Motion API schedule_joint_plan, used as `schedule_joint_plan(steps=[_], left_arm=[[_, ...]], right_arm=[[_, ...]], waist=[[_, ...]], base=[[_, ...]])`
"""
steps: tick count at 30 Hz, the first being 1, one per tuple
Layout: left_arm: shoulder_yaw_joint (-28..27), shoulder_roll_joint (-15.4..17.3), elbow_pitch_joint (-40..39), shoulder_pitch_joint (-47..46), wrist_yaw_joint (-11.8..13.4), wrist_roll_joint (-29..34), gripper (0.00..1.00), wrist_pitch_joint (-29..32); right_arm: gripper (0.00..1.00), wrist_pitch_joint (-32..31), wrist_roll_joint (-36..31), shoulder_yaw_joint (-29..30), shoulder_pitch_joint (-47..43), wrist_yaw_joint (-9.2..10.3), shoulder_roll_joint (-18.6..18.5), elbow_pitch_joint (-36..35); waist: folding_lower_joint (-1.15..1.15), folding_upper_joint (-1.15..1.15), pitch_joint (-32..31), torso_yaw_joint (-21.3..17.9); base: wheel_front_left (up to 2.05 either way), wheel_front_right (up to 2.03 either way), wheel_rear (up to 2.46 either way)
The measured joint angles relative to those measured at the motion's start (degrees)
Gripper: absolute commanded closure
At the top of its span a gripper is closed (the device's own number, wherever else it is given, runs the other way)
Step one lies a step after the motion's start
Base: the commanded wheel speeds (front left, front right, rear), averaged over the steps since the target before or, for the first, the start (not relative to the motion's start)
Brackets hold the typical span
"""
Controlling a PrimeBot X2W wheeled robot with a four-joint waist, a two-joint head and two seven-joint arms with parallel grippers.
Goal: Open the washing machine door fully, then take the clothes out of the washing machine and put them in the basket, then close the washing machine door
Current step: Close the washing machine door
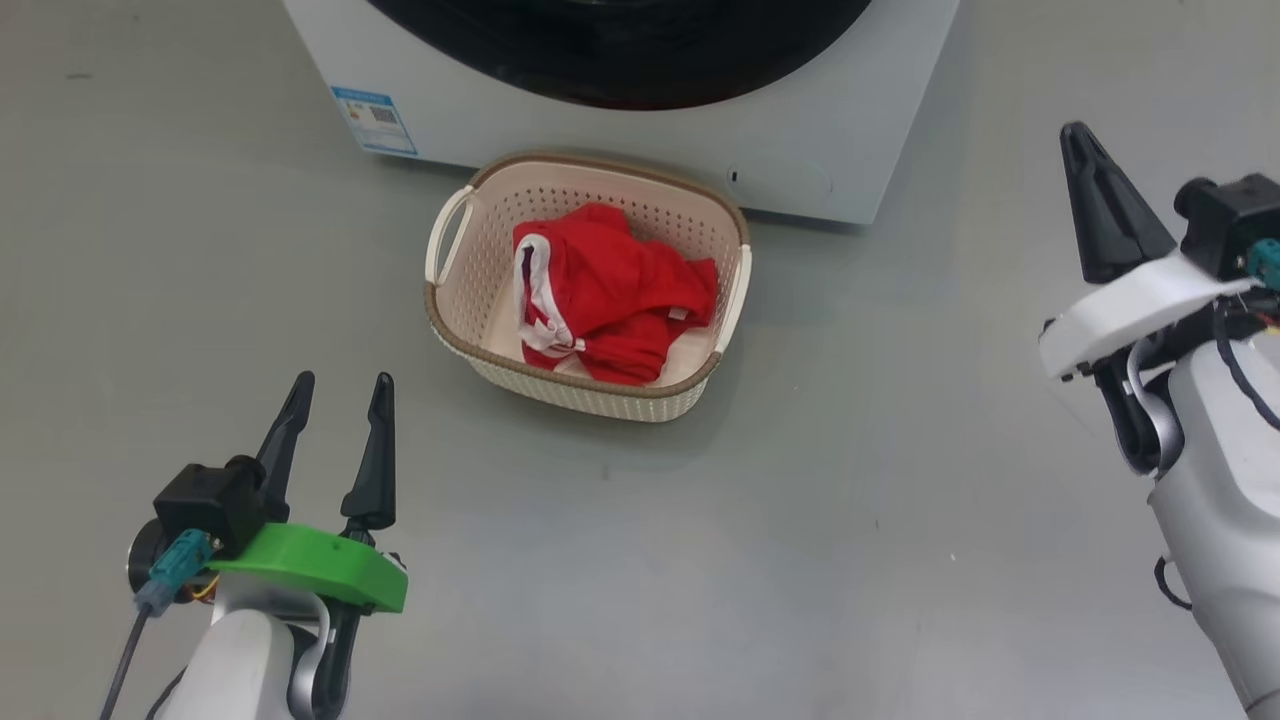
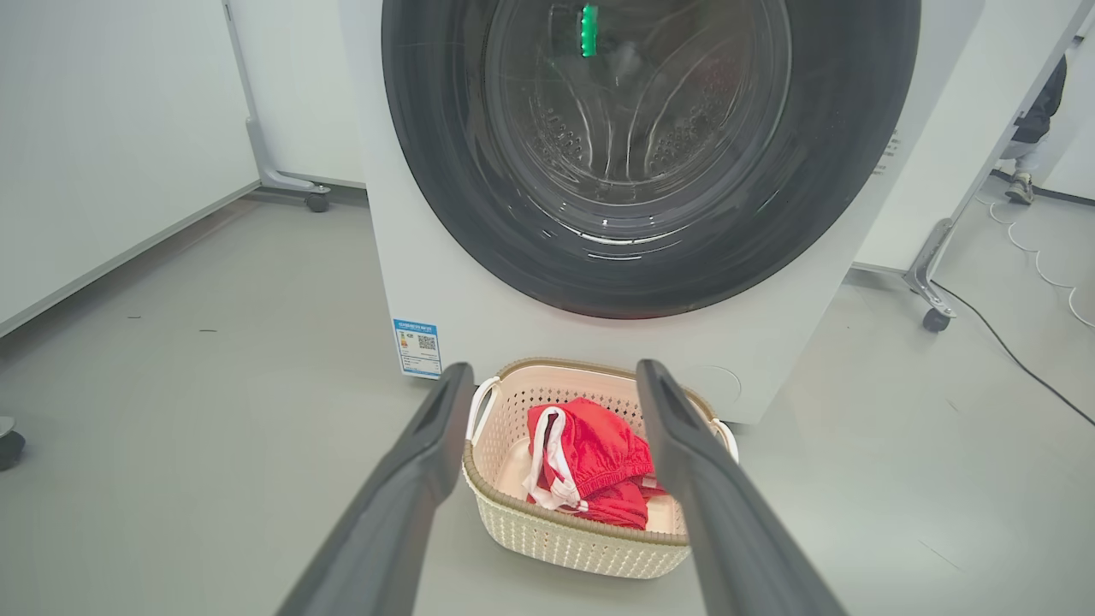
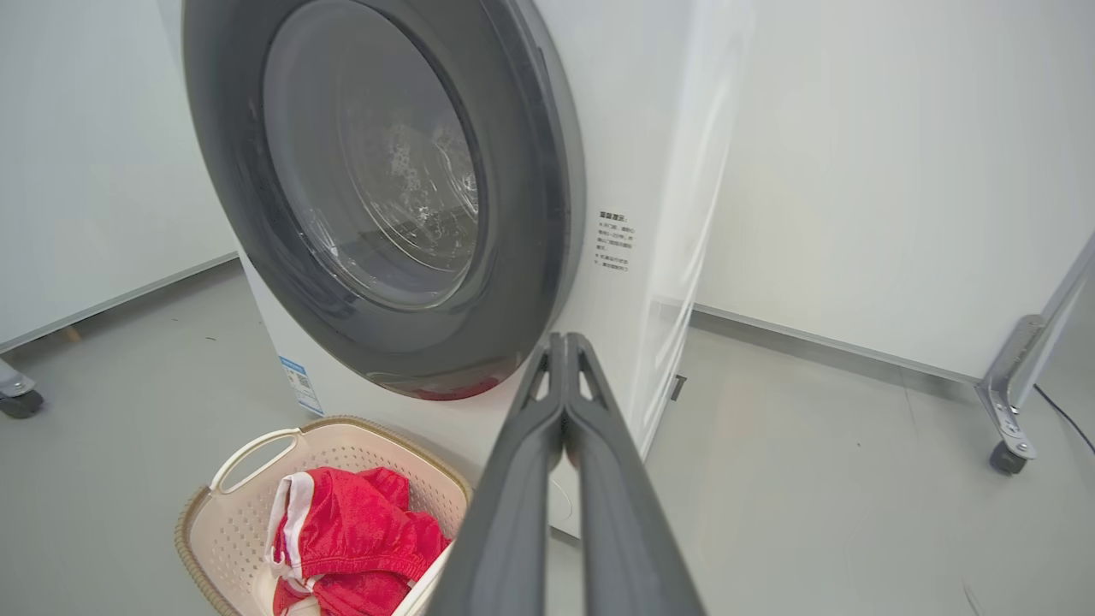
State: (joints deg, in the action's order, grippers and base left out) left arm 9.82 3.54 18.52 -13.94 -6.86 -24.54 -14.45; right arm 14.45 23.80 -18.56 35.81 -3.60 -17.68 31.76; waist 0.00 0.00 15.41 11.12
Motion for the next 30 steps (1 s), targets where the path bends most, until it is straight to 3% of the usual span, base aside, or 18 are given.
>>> schedule_joint_plan(steps=[13, 24, 26, 27, 30], left_arm=[[-1.0, 0.0, -0.7, 4.7, 0.0, 0.6, 0.00, 0.0], [-1.1, -0.1, -2.4, 6.4, 0.0, 2.0, 0.00, 0.0], [-1.1, -0.1, -2.5, 6.4, -0.1, 2.1, 0.00, 0.0], [-1.1, -0.1, -2.6, 6.5, -0.1, 2.1, 0.00, 0.0], [-1.3, -0.2, -2.9, 7.0, -0.1, 2.5, 0.00, 0.0]], right_arm=[[1.00, 0.0, 1.9, 7.0, -14.6, 3.34, 1.4, -6.4], [1.00, 0.0, 1.2, 10.3, -23.9, 5.88, 4.2, -14.8], [0.53, 0.0, 1.2, 10.8, -25.6, 6.27, 5.0, -16.0], [0.00, 0.0, 1.0, 10.9, -26.3, 6.31, 5.4, -16.6], [0.00, 0.0, 0.2, 11.8, -28.4, 6.78, 6.2, -19.0]], waist=[[0.00, 0.00, -8.9, -7.2], [0.00, 0.00, -12.1, -9.9], [0.00, 0.00, -12.3, -10.1], [0.00, 0.00, -12.4, -10.2], [0.00, 0.00, -12.7, -10.3]], base=[[0.00, 0.00, 0.00], [0.00, 0.00, 0.00], [0.00, 0.00, 0.00], [0.00, 0.00, 0.00], [0.00, 0.00, 0.00]])
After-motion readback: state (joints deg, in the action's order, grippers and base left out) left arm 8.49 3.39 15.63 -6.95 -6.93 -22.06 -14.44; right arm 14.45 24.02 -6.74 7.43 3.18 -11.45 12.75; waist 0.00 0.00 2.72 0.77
